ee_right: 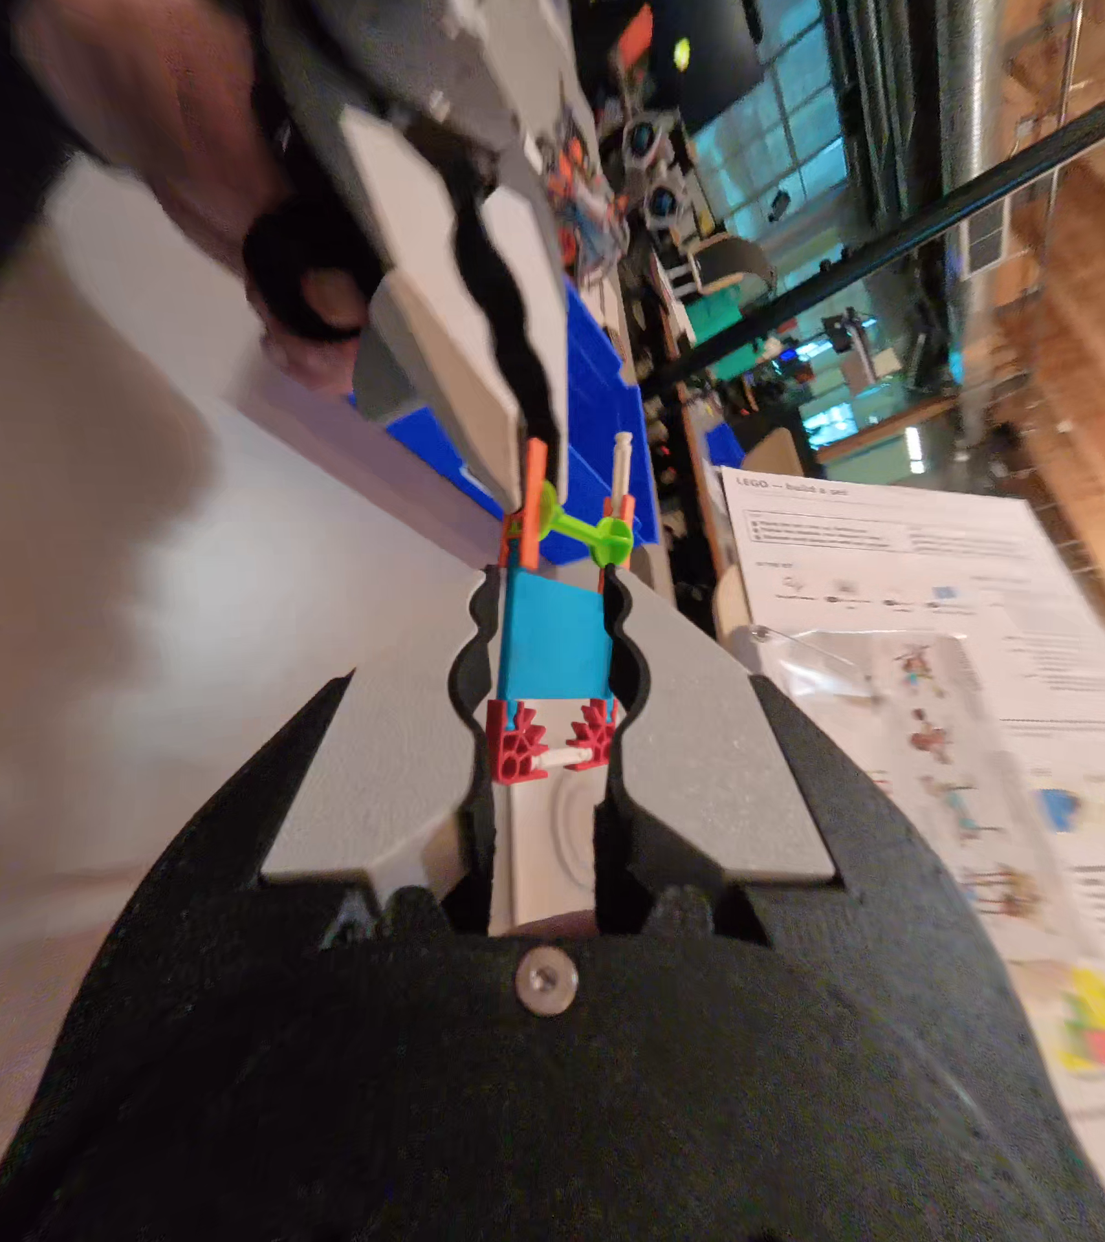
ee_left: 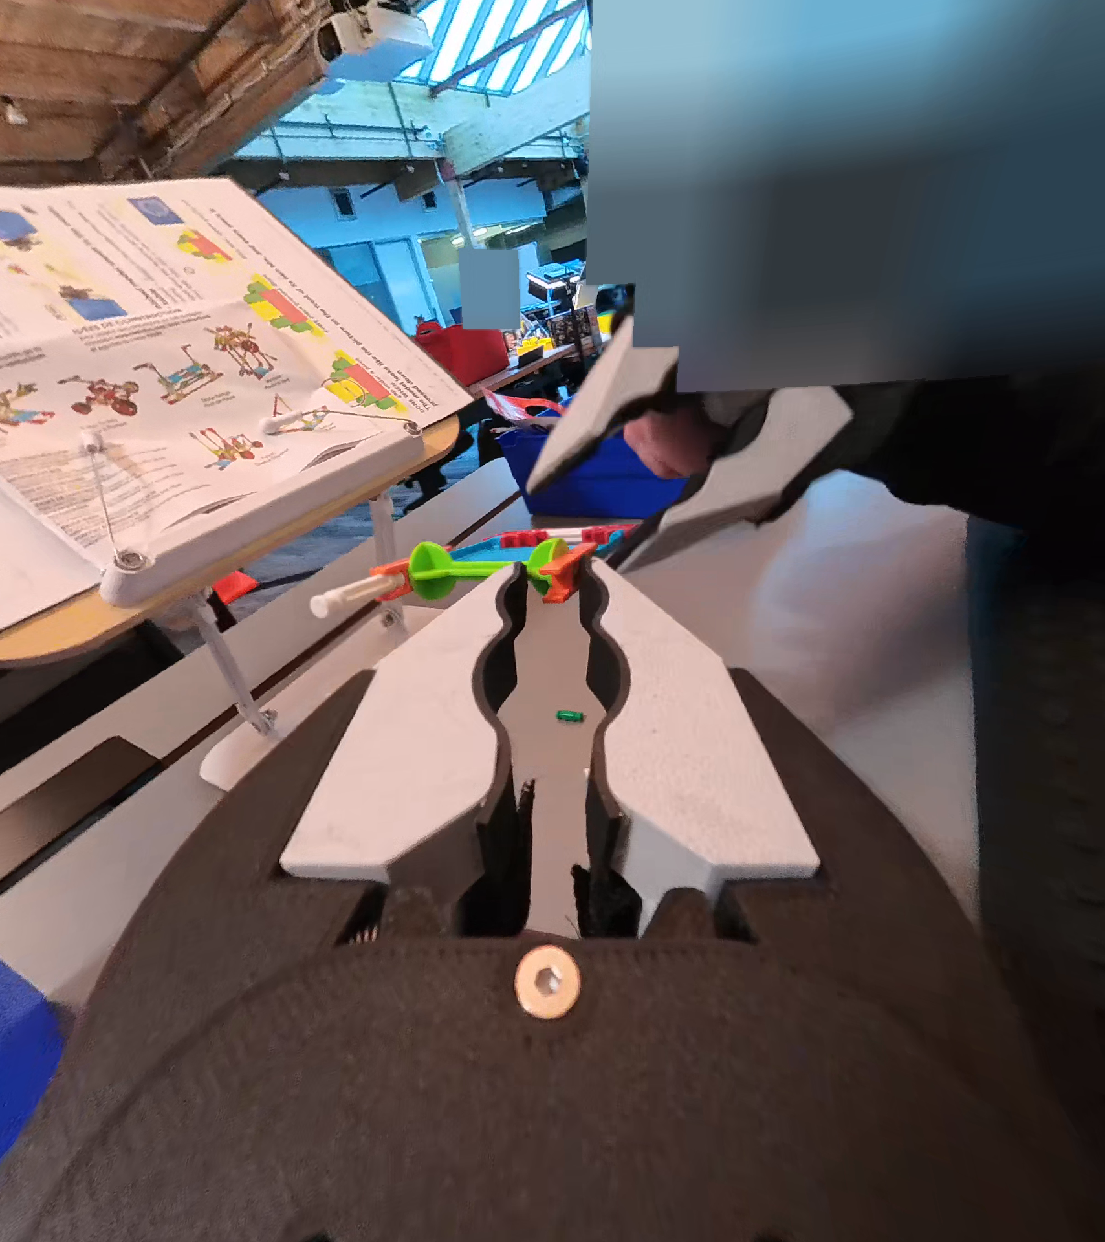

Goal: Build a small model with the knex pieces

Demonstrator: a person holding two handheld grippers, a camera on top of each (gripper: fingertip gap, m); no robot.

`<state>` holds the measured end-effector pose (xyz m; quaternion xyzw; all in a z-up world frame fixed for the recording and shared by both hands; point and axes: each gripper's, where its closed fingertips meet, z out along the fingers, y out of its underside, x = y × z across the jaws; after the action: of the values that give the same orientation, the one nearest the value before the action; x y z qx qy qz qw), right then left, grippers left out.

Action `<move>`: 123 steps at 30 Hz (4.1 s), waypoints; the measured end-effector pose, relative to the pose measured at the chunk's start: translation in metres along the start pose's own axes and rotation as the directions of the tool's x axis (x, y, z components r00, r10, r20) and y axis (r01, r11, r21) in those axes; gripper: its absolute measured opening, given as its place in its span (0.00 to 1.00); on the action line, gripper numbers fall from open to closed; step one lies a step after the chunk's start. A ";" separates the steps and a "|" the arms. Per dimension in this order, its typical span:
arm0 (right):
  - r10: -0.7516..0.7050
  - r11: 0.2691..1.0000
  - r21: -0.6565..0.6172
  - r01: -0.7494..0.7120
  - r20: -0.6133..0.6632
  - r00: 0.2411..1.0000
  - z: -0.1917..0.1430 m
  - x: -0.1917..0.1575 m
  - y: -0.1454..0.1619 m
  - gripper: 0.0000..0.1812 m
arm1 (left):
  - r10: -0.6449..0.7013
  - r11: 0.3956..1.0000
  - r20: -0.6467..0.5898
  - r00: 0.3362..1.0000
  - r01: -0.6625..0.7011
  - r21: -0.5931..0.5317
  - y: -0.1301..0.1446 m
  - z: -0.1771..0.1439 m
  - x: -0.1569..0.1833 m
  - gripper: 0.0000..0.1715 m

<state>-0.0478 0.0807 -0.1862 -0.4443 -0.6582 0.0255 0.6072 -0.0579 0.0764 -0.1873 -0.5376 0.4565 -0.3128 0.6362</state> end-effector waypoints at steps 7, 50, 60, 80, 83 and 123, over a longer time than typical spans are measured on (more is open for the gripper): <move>0.563 0.759 0.165 -0.629 0.318 0.763 -0.019 0.020 0.004 0.32 | 0.203 0.979 -0.114 0.972 -0.202 0.027 -0.008 -0.002 0.027 0.08; 0.798 0.583 -0.446 -0.679 0.162 0.580 -0.045 -0.065 0.121 0.00 | 0.129 0.799 -0.339 0.932 -0.301 -0.521 0.149 0.051 0.028 0.19; 0.806 0.574 -0.448 -0.685 0.165 0.568 -0.046 -0.066 0.129 0.00 | -0.057 0.769 -0.383 0.922 -0.204 -0.606 0.165 0.073 0.039 0.12; 0.672 0.739 -0.413 -0.532 0.397 0.626 0.009 -0.089 0.075 0.00 | -0.020 0.709 -0.117 0.993 -0.068 -0.702 0.171 -0.009 0.018 0.02; 0.656 0.752 -0.429 -0.500 0.424 0.624 0.022 -0.090 0.074 0.00 | -0.055 0.717 -0.089 0.995 -0.023 -0.697 0.171 -0.010 0.015 0.03; 0.472 0.878 -0.403 -0.258 0.642 0.604 0.050 -0.099 0.098 0.00 | -0.037 0.700 -0.073 0.997 -0.027 -0.714 0.171 -0.006 0.013 0.02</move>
<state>-0.0480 0.1046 -0.3320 -0.6012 -0.7341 0.2334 0.2126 -0.0739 0.1009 -0.3569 -0.7301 0.5662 -0.1349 0.3580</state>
